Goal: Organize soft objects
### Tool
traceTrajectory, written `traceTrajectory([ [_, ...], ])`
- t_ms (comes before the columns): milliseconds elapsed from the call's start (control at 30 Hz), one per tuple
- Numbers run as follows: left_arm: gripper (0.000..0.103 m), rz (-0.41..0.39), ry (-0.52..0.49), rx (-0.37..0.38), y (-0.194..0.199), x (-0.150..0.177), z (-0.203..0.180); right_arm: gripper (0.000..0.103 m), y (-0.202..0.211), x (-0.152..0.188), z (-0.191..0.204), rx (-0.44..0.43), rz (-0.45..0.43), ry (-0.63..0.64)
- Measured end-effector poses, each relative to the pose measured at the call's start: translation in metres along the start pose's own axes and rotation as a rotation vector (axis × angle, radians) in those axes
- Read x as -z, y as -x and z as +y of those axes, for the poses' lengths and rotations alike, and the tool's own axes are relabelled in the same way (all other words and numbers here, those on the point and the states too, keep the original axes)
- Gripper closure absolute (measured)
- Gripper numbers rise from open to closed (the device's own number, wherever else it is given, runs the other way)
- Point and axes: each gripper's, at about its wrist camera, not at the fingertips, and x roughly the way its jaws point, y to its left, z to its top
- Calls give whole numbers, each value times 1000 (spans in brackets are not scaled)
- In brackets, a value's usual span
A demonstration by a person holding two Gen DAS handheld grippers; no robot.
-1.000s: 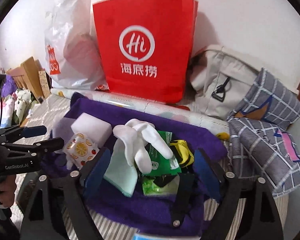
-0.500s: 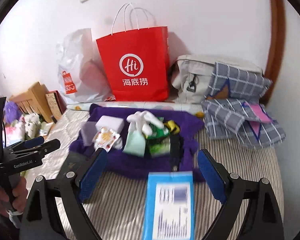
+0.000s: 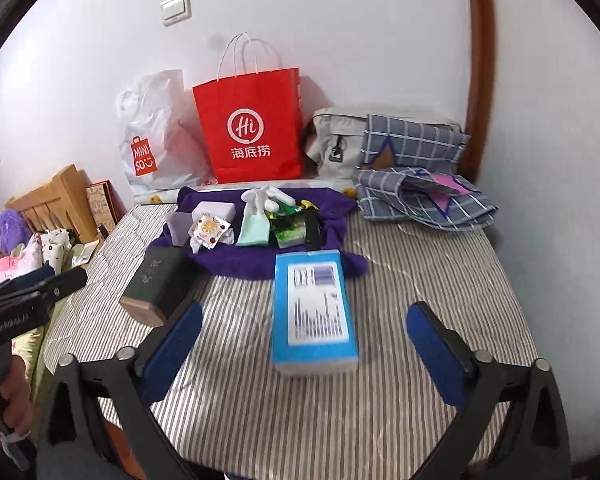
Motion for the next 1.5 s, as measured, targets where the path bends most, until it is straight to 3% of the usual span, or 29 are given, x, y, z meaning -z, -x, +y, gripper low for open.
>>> traceTrajectory([
  [100, 15, -16, -10, -12, 15, 13, -5, 0, 17, 15, 0, 20, -12, 1],
  [200, 5, -33, -34, -21, 31, 25, -11, 0, 34, 27, 0, 53, -27, 14],
  [500, 4, -98, -34, -29, 72, 43, -18, 0, 74, 45, 0, 31, -51, -18],
  [833, 4, -106, -39, -38, 81, 51, -21, 0, 100, 54, 6, 24, -87, -9],
  [1500, 4, -105, -35, -40, 84, 52, -19, 0, 101, 52, 18, 23, -87, 17],
])
